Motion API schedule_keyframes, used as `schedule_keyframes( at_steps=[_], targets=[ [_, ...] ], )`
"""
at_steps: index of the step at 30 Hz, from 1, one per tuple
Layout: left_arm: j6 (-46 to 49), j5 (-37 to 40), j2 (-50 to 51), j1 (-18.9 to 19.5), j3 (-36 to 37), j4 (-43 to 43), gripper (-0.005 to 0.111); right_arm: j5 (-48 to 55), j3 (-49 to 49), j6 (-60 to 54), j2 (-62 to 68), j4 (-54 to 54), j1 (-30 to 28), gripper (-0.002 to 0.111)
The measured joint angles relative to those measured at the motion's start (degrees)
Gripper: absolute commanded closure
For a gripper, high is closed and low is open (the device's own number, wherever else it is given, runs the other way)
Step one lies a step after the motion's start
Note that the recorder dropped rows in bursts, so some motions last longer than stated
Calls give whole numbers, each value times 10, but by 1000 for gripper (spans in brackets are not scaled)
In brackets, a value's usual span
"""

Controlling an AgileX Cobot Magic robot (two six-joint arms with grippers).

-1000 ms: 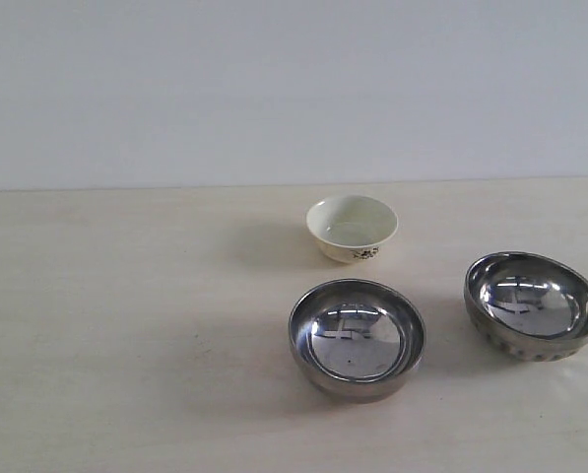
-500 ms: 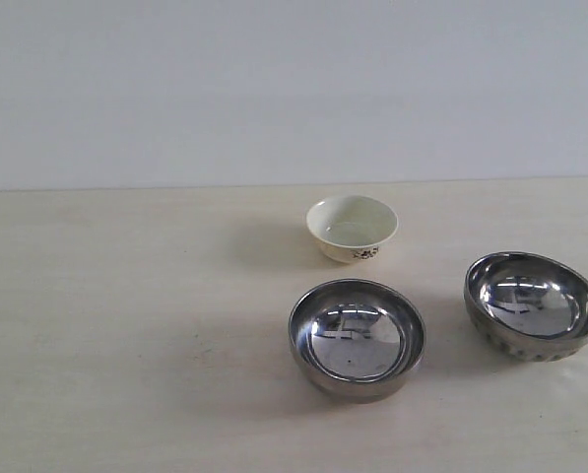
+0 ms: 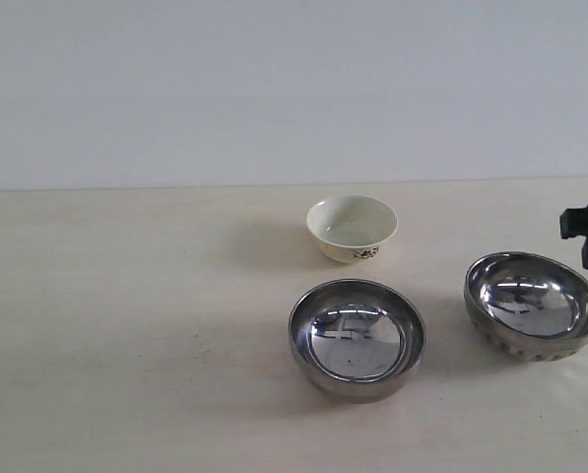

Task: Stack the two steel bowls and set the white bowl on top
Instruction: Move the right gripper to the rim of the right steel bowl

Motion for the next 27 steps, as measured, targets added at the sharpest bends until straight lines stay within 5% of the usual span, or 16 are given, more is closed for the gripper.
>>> schedule_keyframes(
  at_steps=[15, 23, 27],
  targets=[
    [0, 0, 0, 0, 0, 0, 103, -102, 0, -121, 145, 132, -35, 41],
    [0, 0, 0, 0, 0, 0, 103, -133, -1, -125, 183, 137, -35, 66],
    [0, 0, 0, 0, 0, 0, 103, -138, -1, -129, 193, 137, -35, 96]
  ],
)
